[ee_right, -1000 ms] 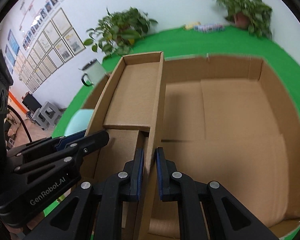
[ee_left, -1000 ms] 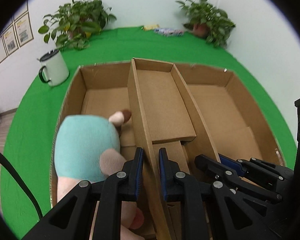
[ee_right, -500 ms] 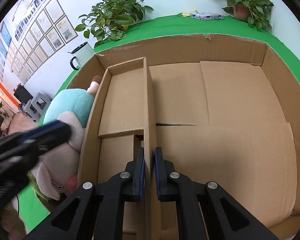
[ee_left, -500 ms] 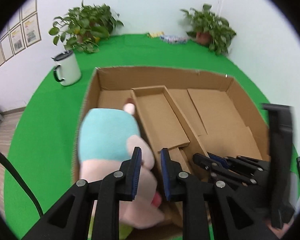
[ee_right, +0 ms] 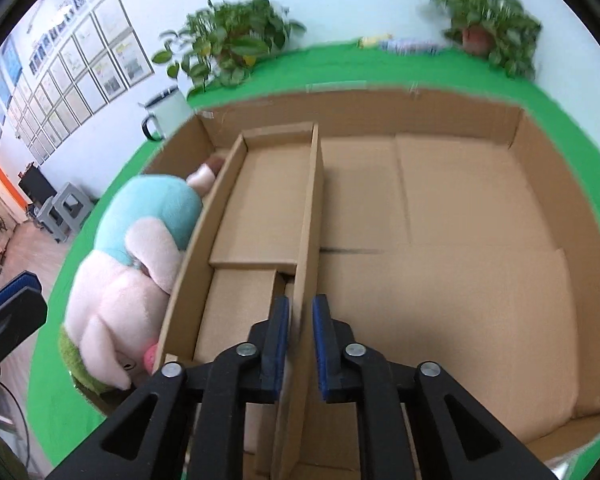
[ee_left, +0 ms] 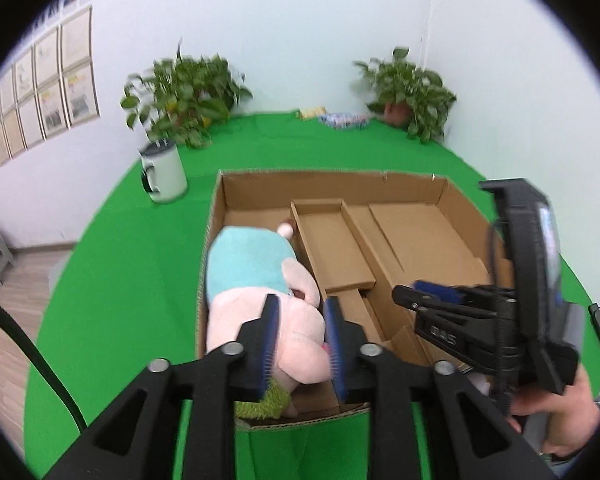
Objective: Organize objects
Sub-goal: 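Lower the narrow box into the large box beside the plush toy and release, then withdraw both tools and move toward the white hair dryer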
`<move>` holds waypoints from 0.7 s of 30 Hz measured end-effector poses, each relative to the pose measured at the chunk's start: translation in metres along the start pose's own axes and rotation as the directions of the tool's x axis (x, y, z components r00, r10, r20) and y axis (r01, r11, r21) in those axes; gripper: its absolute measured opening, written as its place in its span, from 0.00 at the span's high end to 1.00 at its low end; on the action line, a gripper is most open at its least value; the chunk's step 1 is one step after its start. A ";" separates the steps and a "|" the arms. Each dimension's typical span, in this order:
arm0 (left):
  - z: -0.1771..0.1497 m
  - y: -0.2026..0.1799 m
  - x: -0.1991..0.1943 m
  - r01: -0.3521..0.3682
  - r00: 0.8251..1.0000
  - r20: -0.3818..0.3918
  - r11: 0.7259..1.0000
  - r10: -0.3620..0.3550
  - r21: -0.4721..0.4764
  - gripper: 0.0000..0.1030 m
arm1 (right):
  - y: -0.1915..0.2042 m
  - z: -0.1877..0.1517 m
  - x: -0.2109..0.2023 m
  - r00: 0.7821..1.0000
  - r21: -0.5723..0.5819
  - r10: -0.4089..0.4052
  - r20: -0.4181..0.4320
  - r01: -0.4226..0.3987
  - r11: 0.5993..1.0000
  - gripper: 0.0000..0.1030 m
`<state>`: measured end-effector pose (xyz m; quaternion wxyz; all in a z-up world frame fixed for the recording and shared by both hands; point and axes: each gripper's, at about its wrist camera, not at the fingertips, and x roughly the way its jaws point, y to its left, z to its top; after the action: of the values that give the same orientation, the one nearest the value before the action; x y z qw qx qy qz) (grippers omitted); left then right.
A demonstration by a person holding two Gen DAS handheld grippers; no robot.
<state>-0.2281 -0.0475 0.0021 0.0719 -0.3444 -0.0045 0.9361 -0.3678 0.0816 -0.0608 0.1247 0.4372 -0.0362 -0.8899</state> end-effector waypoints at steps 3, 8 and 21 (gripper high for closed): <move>-0.005 -0.002 -0.024 -0.014 0.995 0.096 1.000 0.016 -0.019 0.31 | 0.000 -0.016 -0.045 0.993 -0.036 -0.030 0.114 0.034 0.999 0.12; -0.018 -0.015 -0.065 -0.023 0.966 0.257 0.999 0.029 -0.024 0.23 | 0.002 -0.053 -0.122 0.954 -0.076 -0.067 0.291 0.093 0.993 0.01; -0.052 -0.035 -0.095 -0.030 0.969 0.245 0.999 0.039 -0.040 0.23 | -0.016 -0.158 -0.233 0.913 -0.070 -0.015 0.407 0.048 0.996 0.01</move>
<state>-0.1182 -0.0282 0.0253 0.0483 -0.2269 -0.0242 0.9724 -0.1101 0.1635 0.0187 0.1171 0.2383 -0.0196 -0.9639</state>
